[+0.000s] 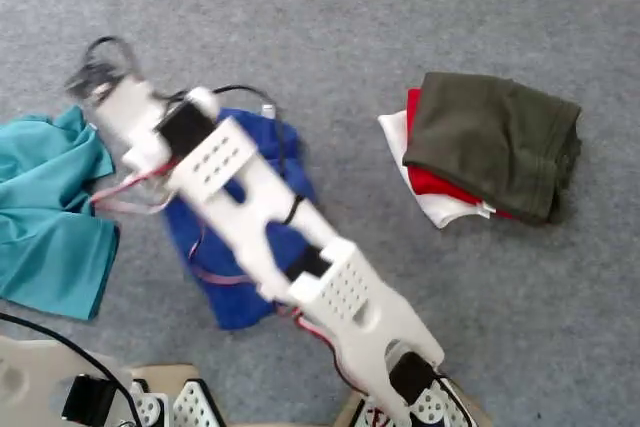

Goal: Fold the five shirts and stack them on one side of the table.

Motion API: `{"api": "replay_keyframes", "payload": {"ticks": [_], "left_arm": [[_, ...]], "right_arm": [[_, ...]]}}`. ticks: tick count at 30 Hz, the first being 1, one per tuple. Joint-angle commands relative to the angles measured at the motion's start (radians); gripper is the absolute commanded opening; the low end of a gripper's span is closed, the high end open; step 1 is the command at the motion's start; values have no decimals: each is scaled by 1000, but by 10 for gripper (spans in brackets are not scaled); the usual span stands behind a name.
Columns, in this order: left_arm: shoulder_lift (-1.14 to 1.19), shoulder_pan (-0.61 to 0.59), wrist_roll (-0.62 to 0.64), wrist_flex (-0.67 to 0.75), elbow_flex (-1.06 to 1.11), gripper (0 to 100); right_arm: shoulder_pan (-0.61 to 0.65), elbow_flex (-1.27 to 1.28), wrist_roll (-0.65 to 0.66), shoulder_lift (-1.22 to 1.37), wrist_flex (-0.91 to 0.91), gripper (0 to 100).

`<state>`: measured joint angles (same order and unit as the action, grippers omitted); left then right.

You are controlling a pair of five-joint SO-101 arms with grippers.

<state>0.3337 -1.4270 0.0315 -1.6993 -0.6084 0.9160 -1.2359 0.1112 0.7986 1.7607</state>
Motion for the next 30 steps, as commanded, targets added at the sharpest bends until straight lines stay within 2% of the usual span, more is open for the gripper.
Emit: {"api": "replay_keyframes", "payload": {"ticks": [1,6,11,14,18,22,24,30], "left_arm": [[-9,-7,-12,0,-44,248],[-9,-7,-12,0,-44,248],[-9,-7,-12,0,-39,248],[-9,-5,-12,0,-8,248],[-9,-5,-12,0,36,248],[-9,-5,-12,2,47,248],[-9,-5,-12,20,48,248],[-9,-5,-14,34,48,248]], "right_arm": [[95,-64,-9,-111,5,15],[80,-27,-9,-79,5,30],[23,27,-74,12,-8,232],[3,41,-68,101,-8,283],[-23,33,-72,232,-8,227],[-51,31,-69,297,-8,6],[-84,24,-72,297,0,40],[-262,-42,-64,240,2,14]]}}
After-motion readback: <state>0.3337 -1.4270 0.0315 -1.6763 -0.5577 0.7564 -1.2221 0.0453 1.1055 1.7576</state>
